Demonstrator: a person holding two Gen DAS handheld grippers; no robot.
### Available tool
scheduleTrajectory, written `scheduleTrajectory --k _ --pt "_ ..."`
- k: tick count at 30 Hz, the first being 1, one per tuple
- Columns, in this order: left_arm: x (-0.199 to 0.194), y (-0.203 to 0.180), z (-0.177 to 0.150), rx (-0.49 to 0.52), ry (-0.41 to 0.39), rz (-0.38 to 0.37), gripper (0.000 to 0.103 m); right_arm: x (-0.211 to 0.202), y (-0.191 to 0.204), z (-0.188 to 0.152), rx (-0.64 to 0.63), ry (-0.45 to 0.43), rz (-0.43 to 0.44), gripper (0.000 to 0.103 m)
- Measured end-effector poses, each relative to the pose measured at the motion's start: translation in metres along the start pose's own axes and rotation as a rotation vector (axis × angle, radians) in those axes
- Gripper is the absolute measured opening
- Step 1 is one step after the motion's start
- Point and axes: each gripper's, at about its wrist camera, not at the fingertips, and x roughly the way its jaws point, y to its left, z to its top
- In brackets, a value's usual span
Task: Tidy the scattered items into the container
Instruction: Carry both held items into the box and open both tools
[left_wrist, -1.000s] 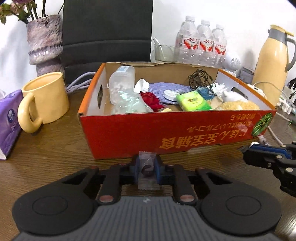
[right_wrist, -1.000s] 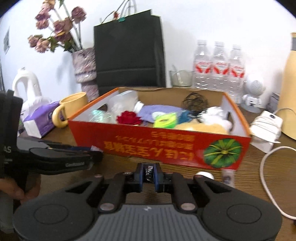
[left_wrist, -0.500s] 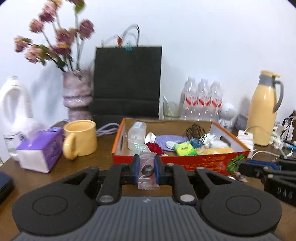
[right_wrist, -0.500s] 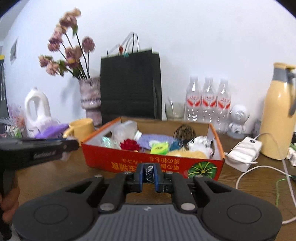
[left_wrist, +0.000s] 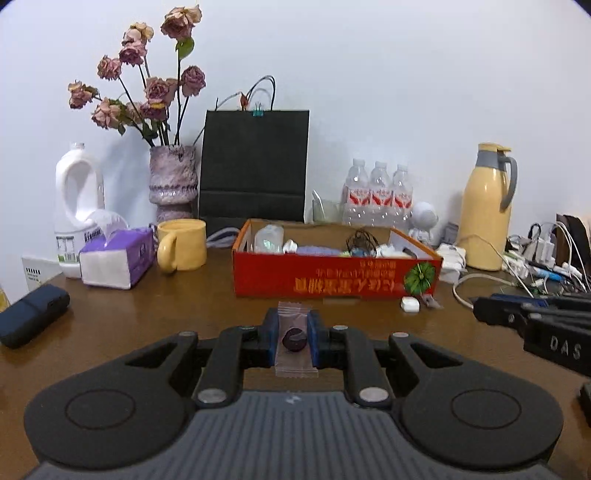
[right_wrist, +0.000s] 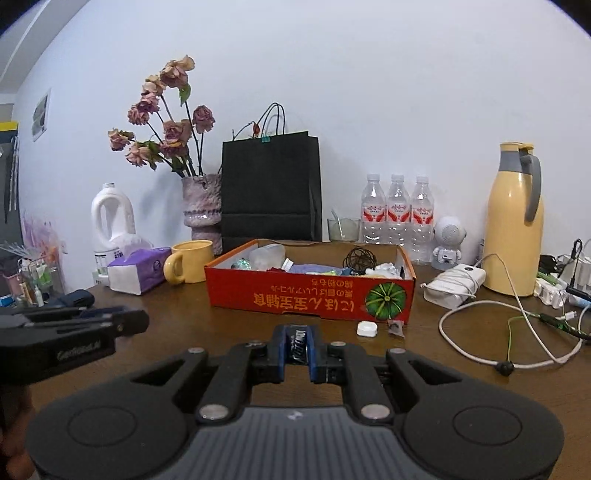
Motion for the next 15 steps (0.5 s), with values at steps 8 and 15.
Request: scheduleTrajectory --k 8,15 --pt "0.070 -0.001 0.060 -0.008 -0.065 -0.035 0.018 0.058 -0.021 0.050 0.013 -0.046 0.024 0.011" --pt "0.197 -0.007 0.132 0.005 0.081 -0.082 0.018 0.157 -0.064 0.136 0.098 -0.036 0.059 0.011"
